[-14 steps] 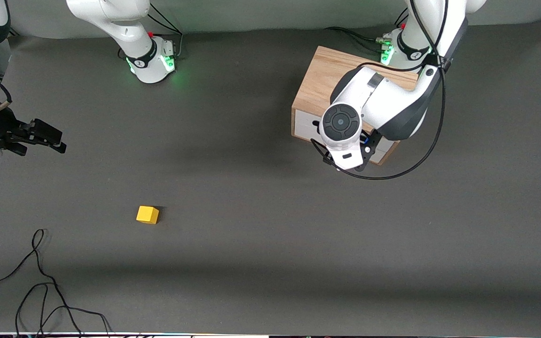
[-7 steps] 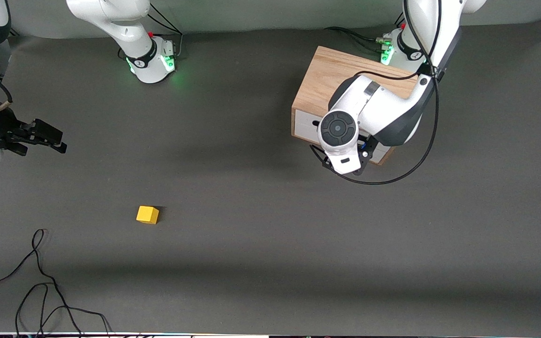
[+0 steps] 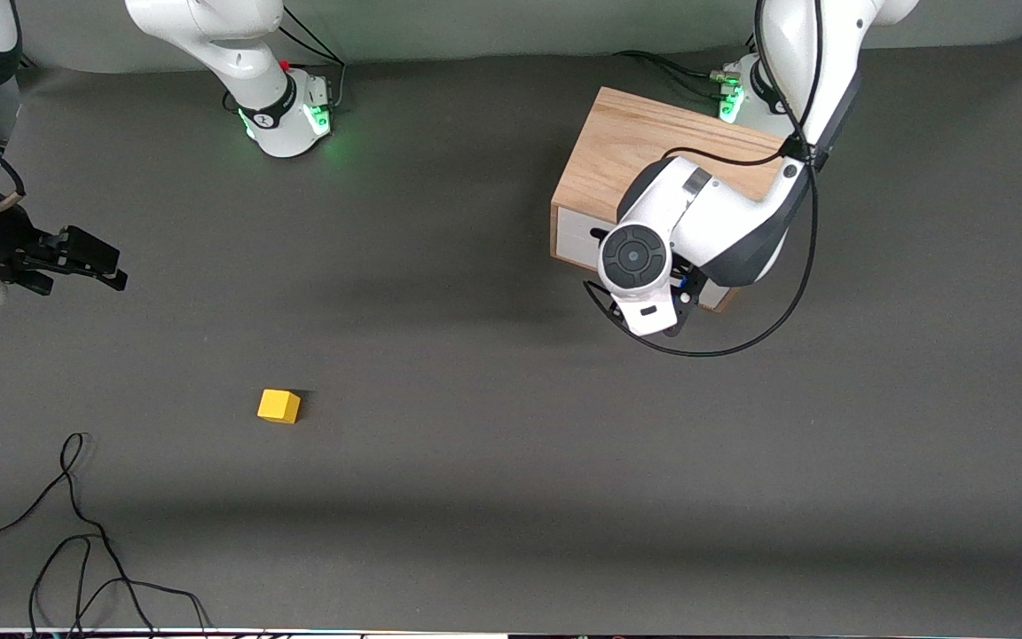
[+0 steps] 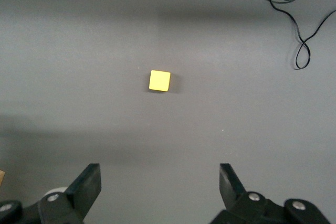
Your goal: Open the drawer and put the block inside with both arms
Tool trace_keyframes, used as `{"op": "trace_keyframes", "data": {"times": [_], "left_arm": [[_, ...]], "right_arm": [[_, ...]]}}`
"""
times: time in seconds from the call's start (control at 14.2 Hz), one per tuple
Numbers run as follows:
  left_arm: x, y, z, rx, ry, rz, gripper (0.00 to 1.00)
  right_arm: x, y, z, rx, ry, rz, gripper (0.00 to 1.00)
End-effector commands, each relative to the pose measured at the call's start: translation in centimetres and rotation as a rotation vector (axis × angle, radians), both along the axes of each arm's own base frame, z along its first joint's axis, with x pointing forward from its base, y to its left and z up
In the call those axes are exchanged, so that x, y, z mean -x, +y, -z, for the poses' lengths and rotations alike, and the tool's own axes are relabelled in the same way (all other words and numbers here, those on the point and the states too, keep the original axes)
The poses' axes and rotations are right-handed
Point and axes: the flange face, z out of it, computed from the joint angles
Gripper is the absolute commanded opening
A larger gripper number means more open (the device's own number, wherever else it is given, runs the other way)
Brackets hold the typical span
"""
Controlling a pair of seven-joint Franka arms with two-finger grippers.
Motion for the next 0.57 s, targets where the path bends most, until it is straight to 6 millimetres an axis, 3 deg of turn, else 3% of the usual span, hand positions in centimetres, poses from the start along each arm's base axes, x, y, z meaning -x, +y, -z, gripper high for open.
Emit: {"op": "trace_keyframes", "data": {"times": [0.0, 0.28, 0.49], "left_arm": [[0.1, -0.1, 1.5, -0.035, -0.022, -0.006, 1.00], [0.0, -0.3, 2.7, -0.043, -0.023, -0.016, 1.00], [-0.5, -0.4, 2.4, -0.029, -0.046, -0.020, 1.00]], "right_arm": [[0.0, 0.0, 0.1, 0.003, 0.007, -0.018, 1.00], [0.0, 0.0, 0.1, 0.003, 0.007, -0.018, 1.00], [0.1, 0.0, 0.0, 0.003, 0.006, -0.017, 1.00]]}}
